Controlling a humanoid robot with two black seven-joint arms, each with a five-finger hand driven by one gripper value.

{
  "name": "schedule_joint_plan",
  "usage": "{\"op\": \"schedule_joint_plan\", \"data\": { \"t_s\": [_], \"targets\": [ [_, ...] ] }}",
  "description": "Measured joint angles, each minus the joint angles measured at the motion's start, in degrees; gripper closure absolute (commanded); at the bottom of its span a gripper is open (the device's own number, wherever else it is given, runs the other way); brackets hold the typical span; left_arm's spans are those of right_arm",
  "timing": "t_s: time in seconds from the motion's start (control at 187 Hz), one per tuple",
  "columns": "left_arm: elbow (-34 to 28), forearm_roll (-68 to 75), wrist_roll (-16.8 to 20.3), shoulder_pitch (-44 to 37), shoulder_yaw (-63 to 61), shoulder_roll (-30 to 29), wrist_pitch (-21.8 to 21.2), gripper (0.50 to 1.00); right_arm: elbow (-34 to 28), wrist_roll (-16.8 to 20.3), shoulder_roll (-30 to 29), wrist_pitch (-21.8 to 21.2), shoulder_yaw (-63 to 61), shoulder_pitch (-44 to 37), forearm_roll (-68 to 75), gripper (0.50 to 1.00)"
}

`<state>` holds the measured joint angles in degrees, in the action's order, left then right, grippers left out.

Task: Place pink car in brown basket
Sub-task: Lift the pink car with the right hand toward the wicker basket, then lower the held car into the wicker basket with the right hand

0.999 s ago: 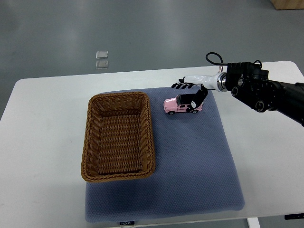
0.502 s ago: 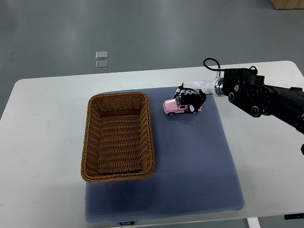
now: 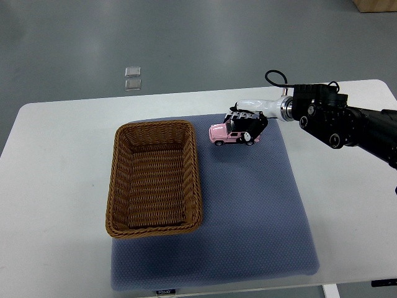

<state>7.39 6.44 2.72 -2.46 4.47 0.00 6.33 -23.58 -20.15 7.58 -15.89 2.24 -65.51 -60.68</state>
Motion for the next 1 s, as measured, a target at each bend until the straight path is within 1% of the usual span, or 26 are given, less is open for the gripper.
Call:
{"op": "schedule_joint_plan", "data": {
  "t_s": [0.198,0.411,0.598,0.711,0.866,0.919,0.999],
  "targets": [
    [0.0,0.0,0.0,0.0,0.0,0.0,0.0,0.5,-0.21,-1.92,1.39,0.03,-3.81,0.14,1.13,1.0],
    [0.0,0.0,0.0,0.0,0.0,0.0,0.0,0.5,-0.24,-3.57,1.64,0.31,-6.63,0.62,1.17,1.0],
    [0.0,0.01,0.0,0.0,0.0,0.0,0.0,0.5,-0.59,-6.13,1.54,-0.27,-8.69,0.11,1.19,1.0],
    [0.0,0.03,0.0,0.0,0.01,0.0,0.0,0.5,-2.67,-7.76,1.12,-0.4,-8.78,-1.45,1.01,1.0],
    [0.0,0.02,0.0,-0.01,0.01,0.0,0.0,0.5,-7.26,-10.48,0.91,-0.85,-8.54,-4.09,0.68,1.0],
    [0.0,0.02,0.0,0.0,0.01,0.0,0.0,0.5,-8.95,-10.84,0.73,-1.71,-8.18,-5.01,0.36,1.0],
    [0.0,0.02,0.0,-0.01,0.0,0.0,0.0,0.5,-10.85,-10.97,-0.63,-4.35,-7.72,-5.98,-0.7,1.0]
  ]
}}
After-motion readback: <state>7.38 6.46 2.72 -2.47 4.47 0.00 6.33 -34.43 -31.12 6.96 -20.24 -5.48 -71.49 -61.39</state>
